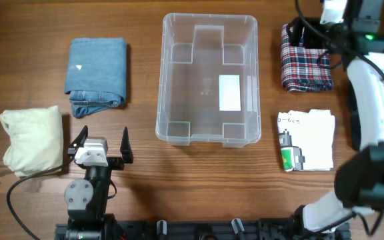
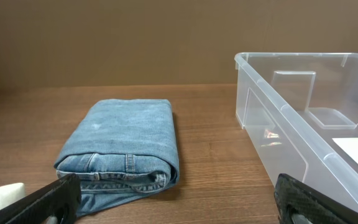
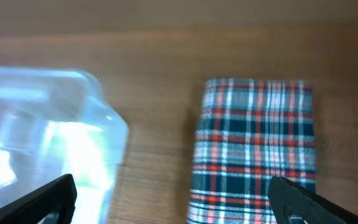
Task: Pack container
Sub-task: 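Raise the right gripper and reach toward the plaid cloth, then grasp the plaid cloth with the right gripper and lift it, then carry the plaid cloth over the clear container with the right gripper, then lower the plaid cloth into the container's left side and release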
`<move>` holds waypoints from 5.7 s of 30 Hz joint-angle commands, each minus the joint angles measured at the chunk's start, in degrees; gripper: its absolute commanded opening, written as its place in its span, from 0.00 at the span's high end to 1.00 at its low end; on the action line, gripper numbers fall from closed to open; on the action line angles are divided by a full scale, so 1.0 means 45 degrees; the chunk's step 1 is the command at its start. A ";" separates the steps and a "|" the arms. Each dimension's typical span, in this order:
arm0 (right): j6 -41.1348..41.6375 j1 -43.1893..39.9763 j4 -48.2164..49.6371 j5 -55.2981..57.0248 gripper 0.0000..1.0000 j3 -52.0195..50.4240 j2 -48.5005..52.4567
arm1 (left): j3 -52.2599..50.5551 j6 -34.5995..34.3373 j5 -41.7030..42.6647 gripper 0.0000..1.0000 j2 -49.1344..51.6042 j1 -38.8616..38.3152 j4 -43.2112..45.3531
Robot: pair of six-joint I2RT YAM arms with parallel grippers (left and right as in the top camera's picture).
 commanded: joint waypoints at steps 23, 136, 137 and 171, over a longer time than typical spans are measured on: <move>-0.2438 0.1409 0.0821 0.7101 0.00 0.0248 0.5173 | -0.0044 0.0180 -0.0029 0.00 -0.0029 0.0102 -0.0097; 0.6980 0.9000 0.3366 0.6232 0.21 0.0427 0.2662 | -0.0044 0.0180 -0.0029 0.00 -0.0029 0.0102 -0.0097; 0.6980 0.9000 0.3347 0.6246 0.20 0.0423 0.2662 | -0.0044 0.0180 -0.0029 0.00 -0.0029 0.0102 -0.0097; 0.8665 0.8354 0.3138 0.5197 0.70 0.0389 0.5032 | -0.0044 0.0180 -0.0029 0.00 -0.0029 0.0102 -0.0097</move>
